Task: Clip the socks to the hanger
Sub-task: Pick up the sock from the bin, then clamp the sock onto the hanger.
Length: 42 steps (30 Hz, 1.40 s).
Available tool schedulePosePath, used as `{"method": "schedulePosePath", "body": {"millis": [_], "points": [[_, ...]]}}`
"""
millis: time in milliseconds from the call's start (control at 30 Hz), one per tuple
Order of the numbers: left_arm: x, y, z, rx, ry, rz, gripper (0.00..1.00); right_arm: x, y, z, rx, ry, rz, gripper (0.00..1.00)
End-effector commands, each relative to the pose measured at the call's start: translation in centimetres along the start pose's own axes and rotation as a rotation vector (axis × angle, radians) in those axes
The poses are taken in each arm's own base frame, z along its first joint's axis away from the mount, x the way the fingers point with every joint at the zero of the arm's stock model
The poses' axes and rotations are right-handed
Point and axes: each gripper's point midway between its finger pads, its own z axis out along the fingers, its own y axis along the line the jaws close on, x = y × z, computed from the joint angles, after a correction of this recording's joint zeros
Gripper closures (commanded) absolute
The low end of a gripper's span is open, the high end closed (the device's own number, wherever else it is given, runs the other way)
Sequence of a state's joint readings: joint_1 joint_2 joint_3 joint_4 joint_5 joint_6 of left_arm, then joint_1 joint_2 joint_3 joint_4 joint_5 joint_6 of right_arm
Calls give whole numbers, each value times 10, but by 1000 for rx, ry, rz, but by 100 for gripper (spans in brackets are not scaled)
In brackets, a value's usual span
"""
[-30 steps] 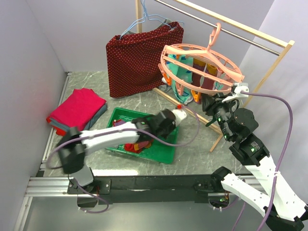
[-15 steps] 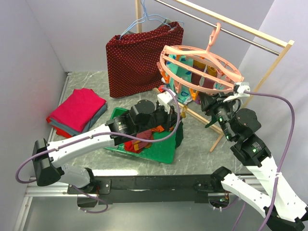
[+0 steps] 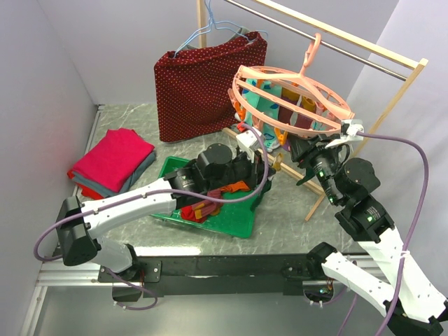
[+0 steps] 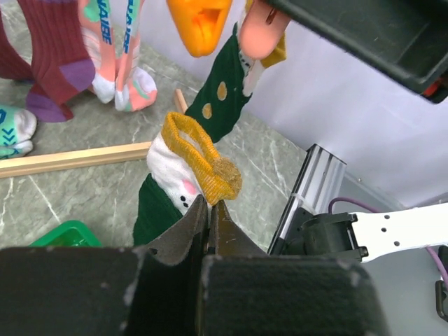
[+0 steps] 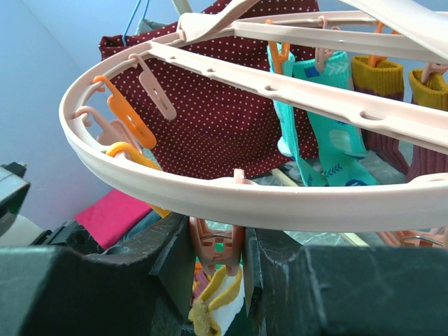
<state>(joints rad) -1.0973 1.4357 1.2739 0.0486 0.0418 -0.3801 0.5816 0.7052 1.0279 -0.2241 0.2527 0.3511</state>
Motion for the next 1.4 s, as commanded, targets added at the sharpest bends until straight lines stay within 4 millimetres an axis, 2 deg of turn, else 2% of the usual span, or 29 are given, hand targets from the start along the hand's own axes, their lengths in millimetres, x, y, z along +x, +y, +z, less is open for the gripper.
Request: {"method": "schedulePosePath", "body": {"millis": [0, 667, 900, 1367], "points": [[-47, -24, -2, 83, -124, 1, 99, -8, 4, 3, -13, -33, 20, 100], [-63, -32, 3, 109, -155, 24, 99, 1, 2, 8, -8, -14, 16, 100], [-74, -36, -4, 120, -185, 26, 99, 3, -1, 8, 3, -10, 10, 100], [-75, -40, -5, 140, -190, 32, 99, 7, -1, 10, 5, 0, 11, 100]]}}
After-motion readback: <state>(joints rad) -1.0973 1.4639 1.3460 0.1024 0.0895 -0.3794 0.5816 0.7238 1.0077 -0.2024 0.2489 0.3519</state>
